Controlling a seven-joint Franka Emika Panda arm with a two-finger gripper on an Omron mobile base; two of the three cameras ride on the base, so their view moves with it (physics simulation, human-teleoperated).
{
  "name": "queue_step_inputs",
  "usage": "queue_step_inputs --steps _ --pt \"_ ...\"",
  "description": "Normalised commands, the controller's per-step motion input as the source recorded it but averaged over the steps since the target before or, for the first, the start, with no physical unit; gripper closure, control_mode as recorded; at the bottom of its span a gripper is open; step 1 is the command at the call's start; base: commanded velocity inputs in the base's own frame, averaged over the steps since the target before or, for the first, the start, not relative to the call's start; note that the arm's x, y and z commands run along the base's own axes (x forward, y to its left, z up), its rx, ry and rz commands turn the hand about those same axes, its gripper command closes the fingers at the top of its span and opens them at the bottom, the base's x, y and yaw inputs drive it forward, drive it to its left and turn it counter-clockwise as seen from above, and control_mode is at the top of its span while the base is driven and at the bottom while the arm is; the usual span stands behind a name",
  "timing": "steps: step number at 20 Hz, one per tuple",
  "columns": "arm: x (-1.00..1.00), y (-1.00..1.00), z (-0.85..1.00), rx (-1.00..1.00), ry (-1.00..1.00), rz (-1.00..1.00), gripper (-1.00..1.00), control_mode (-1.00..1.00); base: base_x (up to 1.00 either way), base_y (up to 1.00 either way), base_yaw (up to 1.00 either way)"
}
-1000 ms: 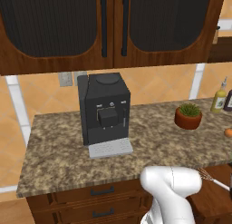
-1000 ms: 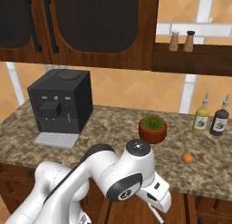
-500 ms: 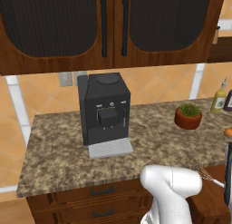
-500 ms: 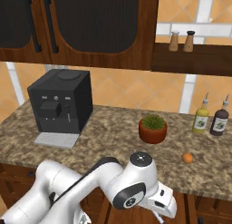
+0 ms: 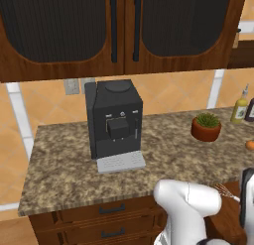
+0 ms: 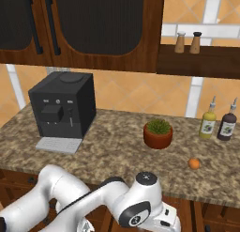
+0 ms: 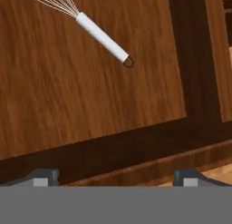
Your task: Pick the whisk from the drawer and place it on the counter.
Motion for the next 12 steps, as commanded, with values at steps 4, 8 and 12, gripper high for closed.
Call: queue_step_inputs --steps 4,8,12 --pt "0.17 0.0 -0.49 0.02 0.21 0.09 -1.0 -1.0 0.0 0.0 0.0" --pt "-0.07 -0.01 -0.38 0.0 0.16 0.12 -1.0 -1.0 0.0 0.0 0.0" --pt "-0.8 -0.22 -0.26 0.01 0.01 0.07 -1.0 -1.0 0.0 0.0 0.0"
